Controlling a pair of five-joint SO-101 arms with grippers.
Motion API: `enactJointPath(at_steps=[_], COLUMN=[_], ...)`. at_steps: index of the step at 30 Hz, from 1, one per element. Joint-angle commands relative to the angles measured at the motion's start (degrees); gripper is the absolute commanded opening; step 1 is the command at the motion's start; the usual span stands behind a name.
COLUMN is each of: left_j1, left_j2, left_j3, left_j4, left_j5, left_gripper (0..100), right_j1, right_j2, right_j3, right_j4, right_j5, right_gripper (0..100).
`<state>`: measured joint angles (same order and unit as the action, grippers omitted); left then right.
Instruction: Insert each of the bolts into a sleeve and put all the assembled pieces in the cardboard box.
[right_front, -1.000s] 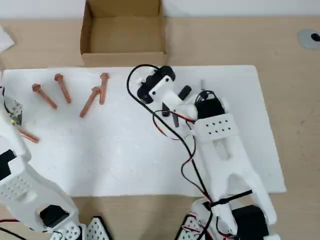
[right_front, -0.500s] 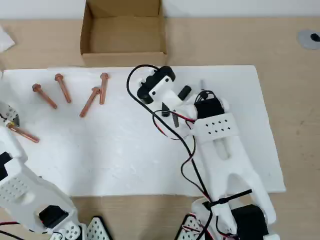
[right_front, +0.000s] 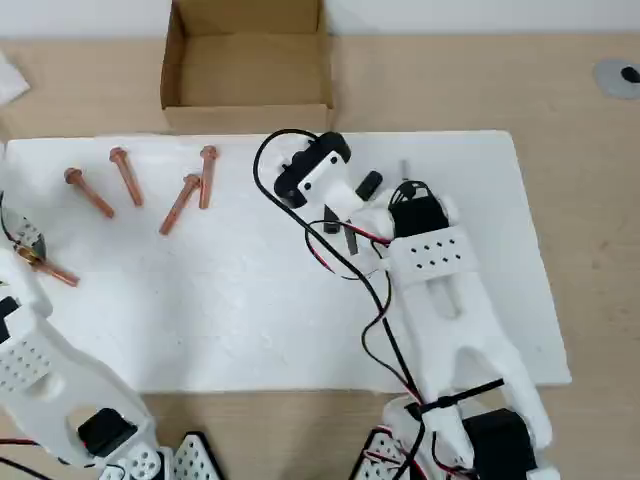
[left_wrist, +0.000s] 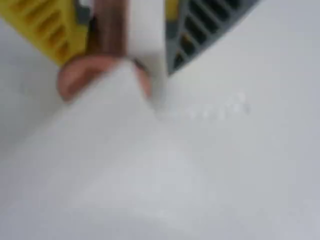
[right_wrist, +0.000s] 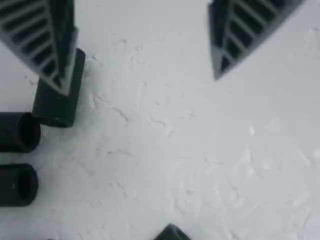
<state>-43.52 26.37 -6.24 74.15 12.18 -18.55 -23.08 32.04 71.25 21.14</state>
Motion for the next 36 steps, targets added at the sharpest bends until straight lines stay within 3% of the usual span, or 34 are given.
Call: enactJointPath(at_steps=[1, 5, 9, 15, 18, 22, 26, 31, 36], left_j1=[0.18, 0.18, 0.18, 1.58, 4.48, 7.12, 9.23, 12.31, 14.33], left_j2=[0.57, 0.84, 0.84, 0.31, -0.75, -6.81, -17.19, -31.08, -45.14], left_j3=[-0.26, -0.26, -0.18, -0.26, -3.25, -7.3, -8.0, -2.11, 9.14], left_j4=[-2.02, -2.11, -2.2, -0.35, 4.84, 11.25, 15.03, 15.38, 9.49], left_j5=[-0.18, -0.09, -0.09, -0.53, -4.31, -6.68, -10.64, -15.12, -16.53], left_gripper=[12, 12, 0, 1, 1, 1, 1, 1, 1], right_j1=[-0.75, -0.75, -0.75, -0.84, -1.89, -4.18, -4.26, -4.09, -4.09], right_j2=[-0.57, -0.31, -0.31, -0.22, -0.66, -0.22, 0.04, 5.41, 14.2], right_j3=[-3.3, -3.47, -3.47, -3.47, -4.53, -5.76, -5.49, -4.97, -6.64], right_j4=[-0.18, -0.18, -0.18, -0.18, -0.18, -3.43, -11.78, -15.65, -15.91], right_j5=[0.88, 0.88, 0.79, -0.18, -6.42, -21.54, -27.25, -33.58, -38.77], right_gripper=[22.4, 22.4, 22.4, 22.4, 22.6, 22.5, 22.5, 22.7, 22.7])
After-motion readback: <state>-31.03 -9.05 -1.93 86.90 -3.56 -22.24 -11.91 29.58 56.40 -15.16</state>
